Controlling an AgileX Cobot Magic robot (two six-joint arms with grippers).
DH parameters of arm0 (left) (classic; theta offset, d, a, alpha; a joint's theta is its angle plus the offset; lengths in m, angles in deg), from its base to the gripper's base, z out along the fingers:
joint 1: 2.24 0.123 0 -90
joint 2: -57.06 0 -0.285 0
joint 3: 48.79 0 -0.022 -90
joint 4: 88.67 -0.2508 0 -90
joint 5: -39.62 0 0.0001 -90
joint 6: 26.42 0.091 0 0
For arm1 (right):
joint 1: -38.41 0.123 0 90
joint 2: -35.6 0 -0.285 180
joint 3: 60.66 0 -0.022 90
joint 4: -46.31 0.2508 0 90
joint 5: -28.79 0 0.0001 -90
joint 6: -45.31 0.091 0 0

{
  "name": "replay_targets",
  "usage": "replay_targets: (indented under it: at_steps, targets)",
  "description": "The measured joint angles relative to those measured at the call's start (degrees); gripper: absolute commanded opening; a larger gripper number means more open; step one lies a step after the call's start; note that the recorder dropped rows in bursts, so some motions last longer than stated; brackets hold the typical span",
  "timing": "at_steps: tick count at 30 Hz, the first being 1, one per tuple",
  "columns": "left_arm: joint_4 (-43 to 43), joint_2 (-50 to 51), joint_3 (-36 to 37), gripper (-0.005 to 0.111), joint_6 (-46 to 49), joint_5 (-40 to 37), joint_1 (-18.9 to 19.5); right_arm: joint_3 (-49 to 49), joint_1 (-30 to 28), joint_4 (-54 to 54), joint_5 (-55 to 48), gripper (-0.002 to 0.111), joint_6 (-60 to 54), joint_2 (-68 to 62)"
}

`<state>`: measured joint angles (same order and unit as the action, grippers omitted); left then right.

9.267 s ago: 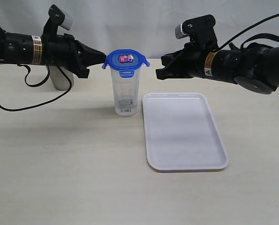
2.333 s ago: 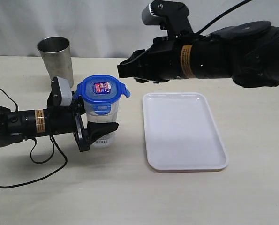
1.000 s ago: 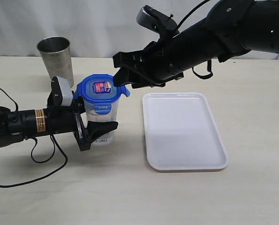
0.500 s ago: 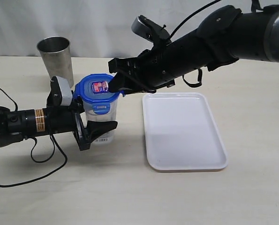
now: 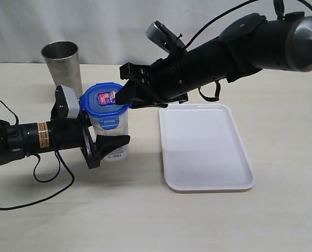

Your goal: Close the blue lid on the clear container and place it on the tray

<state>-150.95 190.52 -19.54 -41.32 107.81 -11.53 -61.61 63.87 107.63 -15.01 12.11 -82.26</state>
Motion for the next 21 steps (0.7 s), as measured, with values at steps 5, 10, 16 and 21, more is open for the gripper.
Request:
replay_targets:
  at_steps: [5, 10, 16, 21]
  targets:
    - [-0.5, 0.0, 0.0, 0.000, 0.2, 0.2, 0.0, 0.3, 0.5, -5.6, 0.9, 0.059, -1.7, 1.7]
    - [-0.5, 0.0, 0.0, 0.000, 0.1, 0.2, 0.0, 0.6, 0.6, -12.0, 3.7, 0.059, -1.5, 4.4]
    - [-0.5, 0.0, 0.0, 0.000, -0.9, 0.2, 0.0, 0.8, 0.6, -14.7, 5.2, 0.062, -3.8, 9.6]
    - [-0.5, 0.0, 0.0, 0.000, -1.1, 0.2, 0.0, 0.8, 1.3, -15.1, 4.6, 0.047, -12.9, 14.7]
